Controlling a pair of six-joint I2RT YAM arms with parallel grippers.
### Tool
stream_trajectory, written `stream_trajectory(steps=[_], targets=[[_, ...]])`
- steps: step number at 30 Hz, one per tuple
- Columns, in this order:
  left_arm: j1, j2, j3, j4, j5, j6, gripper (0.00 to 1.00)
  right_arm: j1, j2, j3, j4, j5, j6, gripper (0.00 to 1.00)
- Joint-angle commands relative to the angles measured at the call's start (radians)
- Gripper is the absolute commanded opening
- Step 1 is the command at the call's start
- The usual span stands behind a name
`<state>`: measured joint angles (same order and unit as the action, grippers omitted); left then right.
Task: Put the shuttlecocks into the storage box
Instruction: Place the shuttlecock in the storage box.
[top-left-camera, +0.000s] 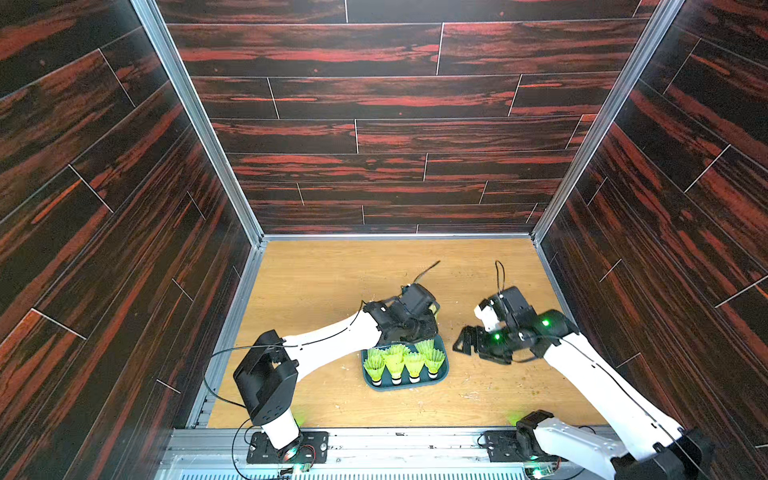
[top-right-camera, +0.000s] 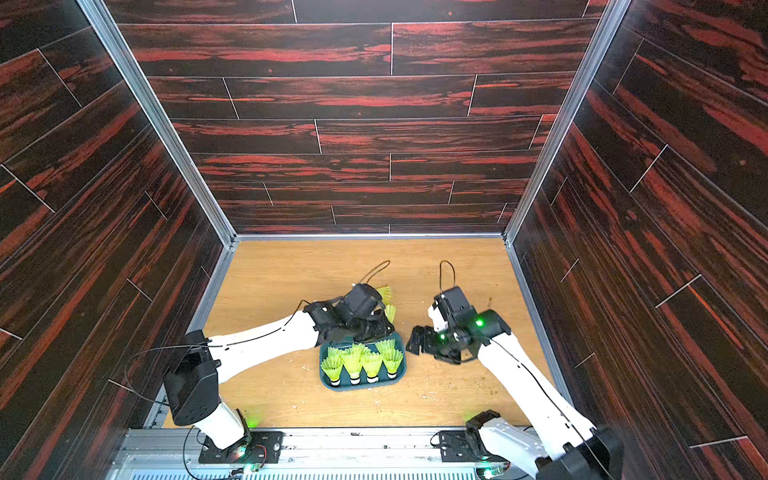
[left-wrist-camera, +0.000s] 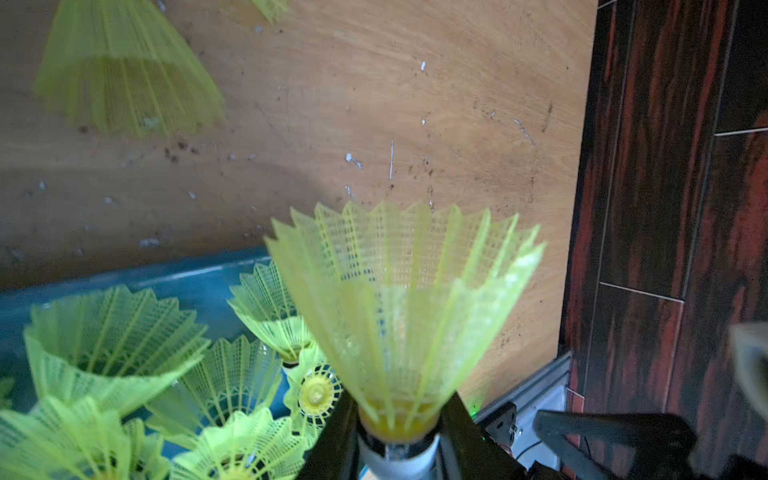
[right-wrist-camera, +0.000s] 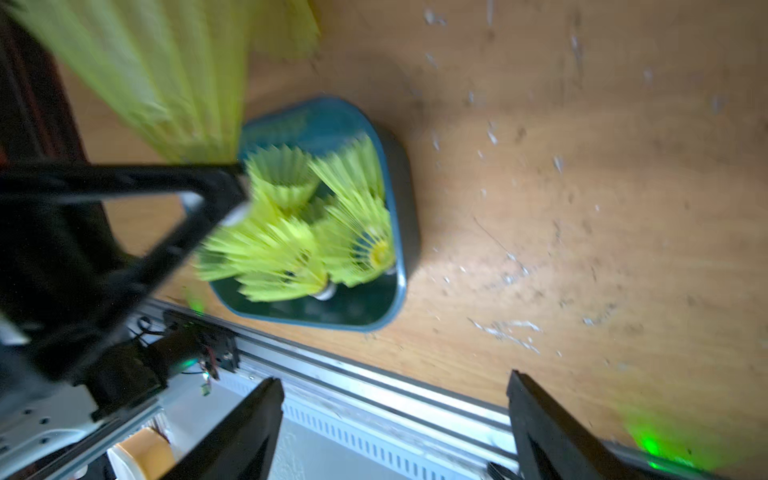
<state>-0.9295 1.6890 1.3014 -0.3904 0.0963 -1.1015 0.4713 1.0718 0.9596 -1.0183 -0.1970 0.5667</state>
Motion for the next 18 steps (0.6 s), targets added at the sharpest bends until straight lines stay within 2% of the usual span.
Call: stream_trajectory(steps=[1, 18], targets=[[-0.021, 0.008, 0.000, -0.020, -0.071, -0.038, 0.20, 0.001, -0.026, -0.034, -0.024, 0.002, 0.010, 0.89], [-0.082, 0.083, 0.027, -0.082, -0.114, -0.070, 0.20, -0.001, 0.004, -0.086, 0.039, -0.096, -0.037, 0.90]])
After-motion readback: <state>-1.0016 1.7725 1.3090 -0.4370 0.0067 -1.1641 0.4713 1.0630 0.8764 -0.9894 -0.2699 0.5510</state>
